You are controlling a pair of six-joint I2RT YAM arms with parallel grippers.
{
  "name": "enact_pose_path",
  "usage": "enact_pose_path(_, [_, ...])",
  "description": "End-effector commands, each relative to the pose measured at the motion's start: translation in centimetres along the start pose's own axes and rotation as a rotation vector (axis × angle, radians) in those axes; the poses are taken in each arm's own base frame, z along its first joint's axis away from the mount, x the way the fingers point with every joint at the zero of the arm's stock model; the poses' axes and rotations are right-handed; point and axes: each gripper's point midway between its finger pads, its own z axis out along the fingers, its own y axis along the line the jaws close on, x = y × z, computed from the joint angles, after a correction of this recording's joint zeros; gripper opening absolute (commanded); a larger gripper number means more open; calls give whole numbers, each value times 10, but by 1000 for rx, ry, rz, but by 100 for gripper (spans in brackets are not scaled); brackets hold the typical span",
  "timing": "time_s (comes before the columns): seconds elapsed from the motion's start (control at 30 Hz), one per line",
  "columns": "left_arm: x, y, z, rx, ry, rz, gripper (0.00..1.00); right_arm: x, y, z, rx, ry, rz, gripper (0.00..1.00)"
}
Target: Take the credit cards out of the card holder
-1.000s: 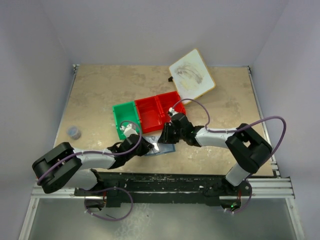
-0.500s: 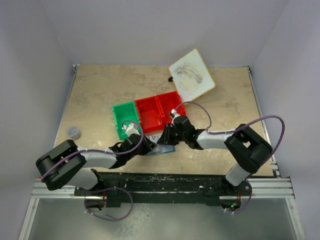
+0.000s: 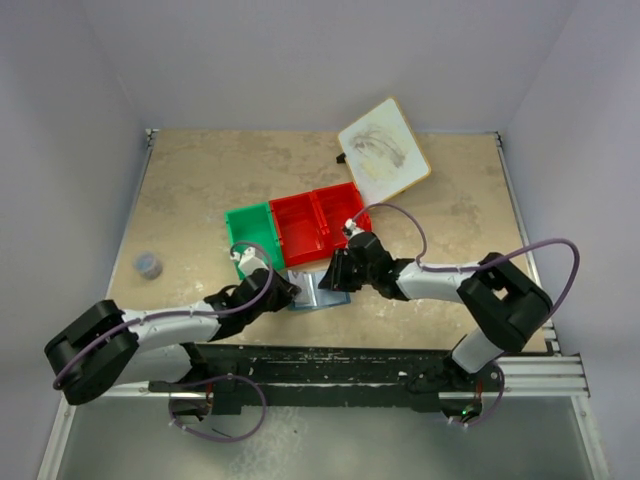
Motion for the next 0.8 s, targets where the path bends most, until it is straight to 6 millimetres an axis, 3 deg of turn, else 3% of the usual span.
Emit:
enact_pose_path(0.0, [-13,11,-9,-55,-48,56,0,-9,0,-9,39,-29,-31,31])
enact_pose_path(0.23, [-22,-16,-18,73,-76,103,0,-42,36,-34,-55,-146,-80,34])
enact_pose_path(0.33, [-26,-31,-20,127,-86,121,0,-47,47,-48,-96,-181,-76,35])
enact_pose_path(0.47, [-28,-41,-20,142,-86,151,0,-53,46,-57,-96,-232,-59,36])
enact_pose_path(0.67, [-23,-40,-11,106,-59,178,0,-36,36,-44,-88,-156,-37,37])
enact_pose_path(0.77, [-17,-28,-6,48,-30,197,0,-29,33,-30,-91,-119,-52,37])
